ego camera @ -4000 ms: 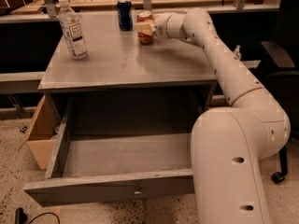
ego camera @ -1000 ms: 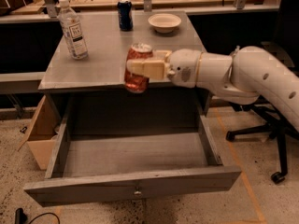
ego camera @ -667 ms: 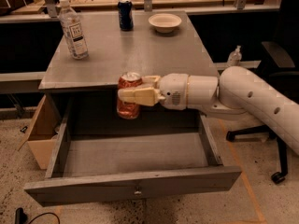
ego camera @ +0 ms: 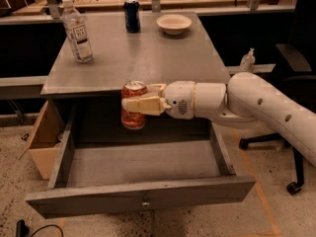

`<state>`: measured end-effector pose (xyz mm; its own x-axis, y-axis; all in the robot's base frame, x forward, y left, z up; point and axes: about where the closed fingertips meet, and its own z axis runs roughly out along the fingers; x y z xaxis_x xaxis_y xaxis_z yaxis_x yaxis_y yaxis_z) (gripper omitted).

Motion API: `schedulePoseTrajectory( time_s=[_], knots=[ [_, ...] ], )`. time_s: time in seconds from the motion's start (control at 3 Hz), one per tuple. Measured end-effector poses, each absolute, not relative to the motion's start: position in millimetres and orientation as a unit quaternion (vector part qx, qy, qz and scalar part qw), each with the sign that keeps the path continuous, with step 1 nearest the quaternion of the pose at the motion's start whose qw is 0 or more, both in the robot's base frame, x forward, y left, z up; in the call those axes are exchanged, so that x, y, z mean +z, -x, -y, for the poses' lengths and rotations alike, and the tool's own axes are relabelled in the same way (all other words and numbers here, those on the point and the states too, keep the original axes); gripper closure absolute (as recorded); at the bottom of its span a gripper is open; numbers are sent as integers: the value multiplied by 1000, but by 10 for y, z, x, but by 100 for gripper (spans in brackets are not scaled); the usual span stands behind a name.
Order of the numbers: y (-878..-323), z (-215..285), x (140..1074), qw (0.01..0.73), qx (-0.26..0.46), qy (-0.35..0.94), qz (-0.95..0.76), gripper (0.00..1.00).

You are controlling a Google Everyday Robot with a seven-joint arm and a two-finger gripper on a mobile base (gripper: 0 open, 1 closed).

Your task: Place coke can into top drawer

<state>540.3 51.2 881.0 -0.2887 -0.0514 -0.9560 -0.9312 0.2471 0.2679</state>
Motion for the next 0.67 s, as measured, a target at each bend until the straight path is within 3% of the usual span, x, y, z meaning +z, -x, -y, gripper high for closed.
schedulePoseTrajectory(
  time_s=[0.67],
  knots=[
    [-5531,-805,8003,443,493,399,-633,100]
  ],
)
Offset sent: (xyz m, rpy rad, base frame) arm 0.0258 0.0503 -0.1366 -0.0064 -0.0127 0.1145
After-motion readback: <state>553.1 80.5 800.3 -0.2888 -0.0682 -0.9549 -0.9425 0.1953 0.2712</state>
